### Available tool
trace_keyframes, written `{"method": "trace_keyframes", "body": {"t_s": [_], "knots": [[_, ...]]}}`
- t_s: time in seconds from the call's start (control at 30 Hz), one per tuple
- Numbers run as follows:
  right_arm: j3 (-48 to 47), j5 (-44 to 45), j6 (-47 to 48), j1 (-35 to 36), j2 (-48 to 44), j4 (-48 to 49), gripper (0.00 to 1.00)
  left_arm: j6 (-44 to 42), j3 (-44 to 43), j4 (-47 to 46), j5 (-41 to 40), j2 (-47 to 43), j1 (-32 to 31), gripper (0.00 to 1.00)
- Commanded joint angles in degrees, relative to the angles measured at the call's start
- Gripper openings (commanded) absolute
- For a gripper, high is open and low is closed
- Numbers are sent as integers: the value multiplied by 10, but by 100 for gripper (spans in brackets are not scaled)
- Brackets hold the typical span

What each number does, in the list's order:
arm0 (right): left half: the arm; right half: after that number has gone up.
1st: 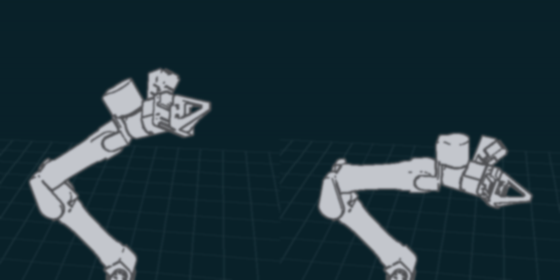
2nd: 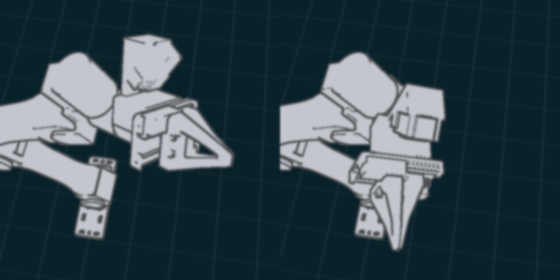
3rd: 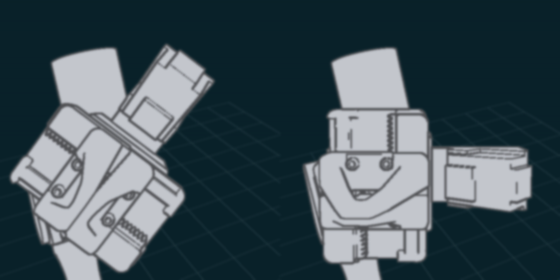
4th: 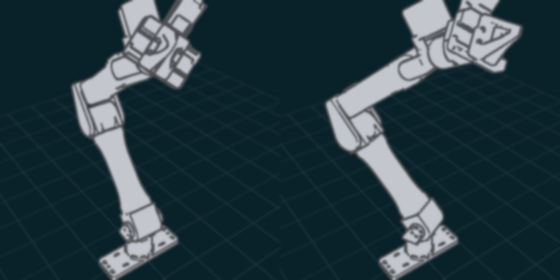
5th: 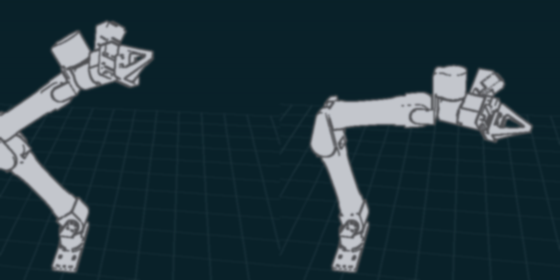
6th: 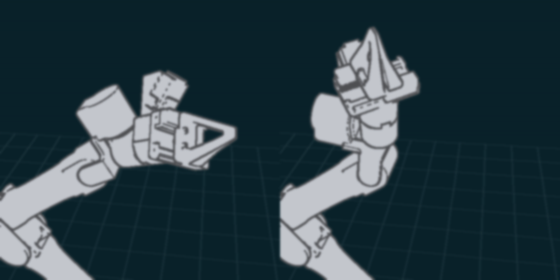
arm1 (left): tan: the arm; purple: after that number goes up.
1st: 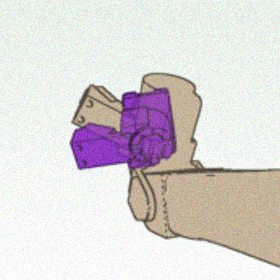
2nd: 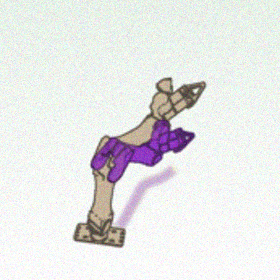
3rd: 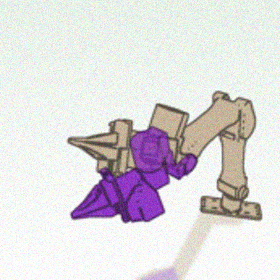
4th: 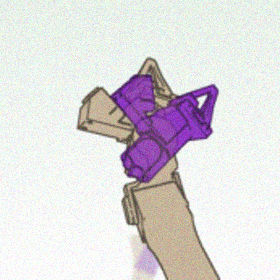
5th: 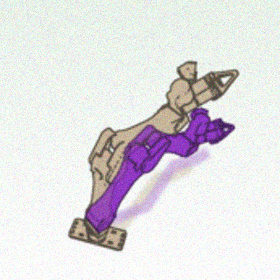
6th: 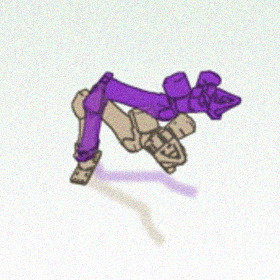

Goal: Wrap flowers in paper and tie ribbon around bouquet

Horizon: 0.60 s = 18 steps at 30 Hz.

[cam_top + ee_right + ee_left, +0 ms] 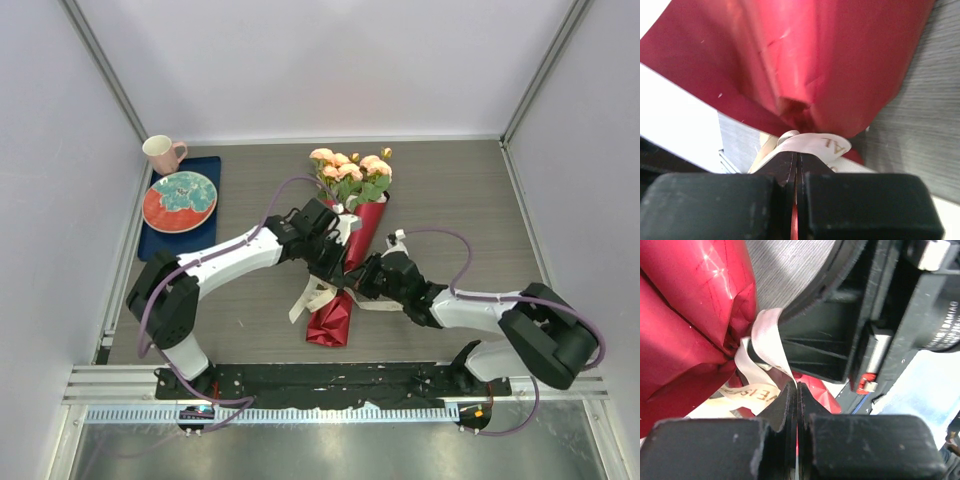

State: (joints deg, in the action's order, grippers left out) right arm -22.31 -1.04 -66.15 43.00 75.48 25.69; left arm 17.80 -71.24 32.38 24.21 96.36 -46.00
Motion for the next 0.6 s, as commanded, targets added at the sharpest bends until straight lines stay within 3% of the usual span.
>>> {"method": "trace_keyframes", "body": {"t_s": [0.0,0.17,0.33,0.57], "knots": [[-21,49,-27,-2,44,76,0,38,16,-52,2,-35,3,0],[-3,60,-45,1,71,185,0,60,32,-58,-15,-28,3,0],[6,54,-42,2,62,177,2,86,69,-91,-9,-42,3,0],[24,31,-21,5,27,91,18,93,106,-107,-14,-49,4,0]]}}
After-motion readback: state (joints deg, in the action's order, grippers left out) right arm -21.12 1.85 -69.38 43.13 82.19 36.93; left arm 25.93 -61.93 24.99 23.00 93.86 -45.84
